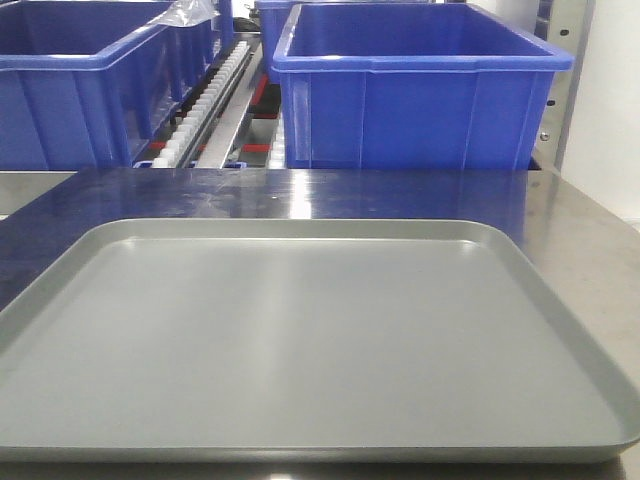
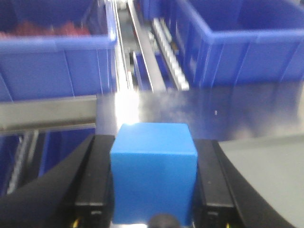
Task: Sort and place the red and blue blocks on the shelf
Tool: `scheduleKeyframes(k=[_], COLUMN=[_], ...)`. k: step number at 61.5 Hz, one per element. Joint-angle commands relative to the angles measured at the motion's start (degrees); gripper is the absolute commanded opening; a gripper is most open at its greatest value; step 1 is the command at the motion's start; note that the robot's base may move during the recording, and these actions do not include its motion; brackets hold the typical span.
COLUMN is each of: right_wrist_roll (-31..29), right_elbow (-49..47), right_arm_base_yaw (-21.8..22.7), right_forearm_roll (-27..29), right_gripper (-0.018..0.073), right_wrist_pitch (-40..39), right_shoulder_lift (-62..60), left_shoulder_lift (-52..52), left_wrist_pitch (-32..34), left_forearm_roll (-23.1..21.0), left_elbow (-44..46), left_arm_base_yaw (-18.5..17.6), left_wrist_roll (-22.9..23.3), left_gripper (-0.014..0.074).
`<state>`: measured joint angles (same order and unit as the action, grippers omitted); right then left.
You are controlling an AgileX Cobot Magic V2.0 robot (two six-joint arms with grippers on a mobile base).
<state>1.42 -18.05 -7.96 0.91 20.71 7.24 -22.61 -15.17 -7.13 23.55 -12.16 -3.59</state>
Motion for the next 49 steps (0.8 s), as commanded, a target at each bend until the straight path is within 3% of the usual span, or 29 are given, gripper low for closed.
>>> scheduleKeyframes(k=[1,36,49], right_wrist_roll=[-0.4,-0.4,-0.4], right_elbow=[-1.5,-1.5,-1.5], right_arm_base_yaw=[0.4,0.4,0.4], right_forearm_roll=[-0.4,-0.4,-0.4], right_gripper=[0.0052,0.0052,0.0052], right_wrist_pitch=[-4.8,-4.8,-4.8], right_shoulder_lift=[0.5,0.5,0.5], left_shoulder_lift=[2.5,6.0,6.0], left_wrist_pitch=[5.3,6.2,6.6], left_forearm_roll=[0.5,0.5,0.5], left_elbow=[1.6,1.6,1.6], left_arm_base_yaw=[0.8,7.6,7.9], left_wrist_roll=[-0.2,0.0,0.0], left_gripper=[0.0123,0.0127,0.0125])
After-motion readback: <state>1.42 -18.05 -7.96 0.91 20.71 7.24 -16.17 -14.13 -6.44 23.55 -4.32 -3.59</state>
